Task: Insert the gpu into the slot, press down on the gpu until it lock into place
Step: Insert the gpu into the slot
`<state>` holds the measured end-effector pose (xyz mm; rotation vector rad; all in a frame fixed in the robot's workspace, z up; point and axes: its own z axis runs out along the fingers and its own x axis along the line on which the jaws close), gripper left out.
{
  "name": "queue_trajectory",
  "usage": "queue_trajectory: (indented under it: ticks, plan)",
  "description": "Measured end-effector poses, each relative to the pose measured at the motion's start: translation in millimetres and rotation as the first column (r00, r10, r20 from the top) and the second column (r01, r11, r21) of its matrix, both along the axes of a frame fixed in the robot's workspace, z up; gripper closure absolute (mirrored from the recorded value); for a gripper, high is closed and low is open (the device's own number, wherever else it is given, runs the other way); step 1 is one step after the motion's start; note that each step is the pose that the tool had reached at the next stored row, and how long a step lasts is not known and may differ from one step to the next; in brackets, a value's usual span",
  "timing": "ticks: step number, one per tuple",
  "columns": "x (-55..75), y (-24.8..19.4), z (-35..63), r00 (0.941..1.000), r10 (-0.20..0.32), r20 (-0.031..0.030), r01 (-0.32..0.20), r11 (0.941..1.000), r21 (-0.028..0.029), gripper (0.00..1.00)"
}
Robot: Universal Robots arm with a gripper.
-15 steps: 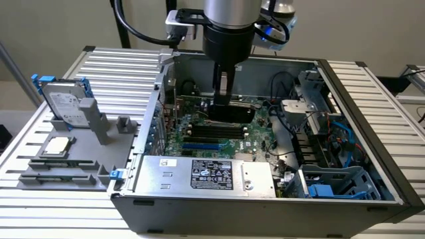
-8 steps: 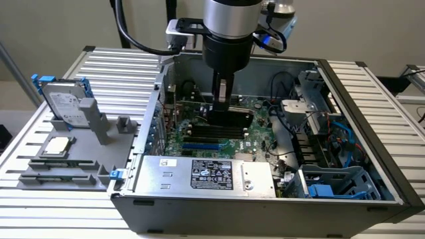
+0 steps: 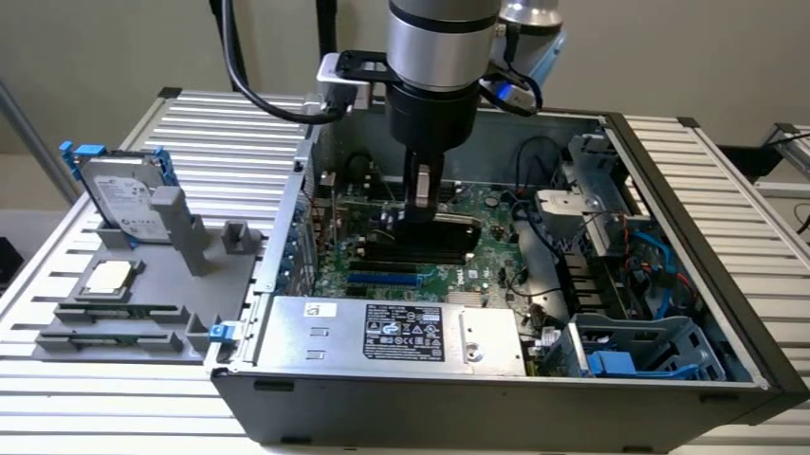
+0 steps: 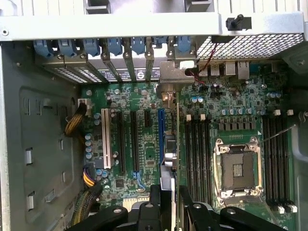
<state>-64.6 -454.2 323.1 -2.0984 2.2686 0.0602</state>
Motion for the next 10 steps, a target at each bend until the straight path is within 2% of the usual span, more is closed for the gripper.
queue_trajectory:
  ticks: [10]
  plan:
    - [-1.0, -2.4, -9.4, 0.9999, 0.011, -0.0001, -0.011, 0.9999, -0.0001, 0.74]
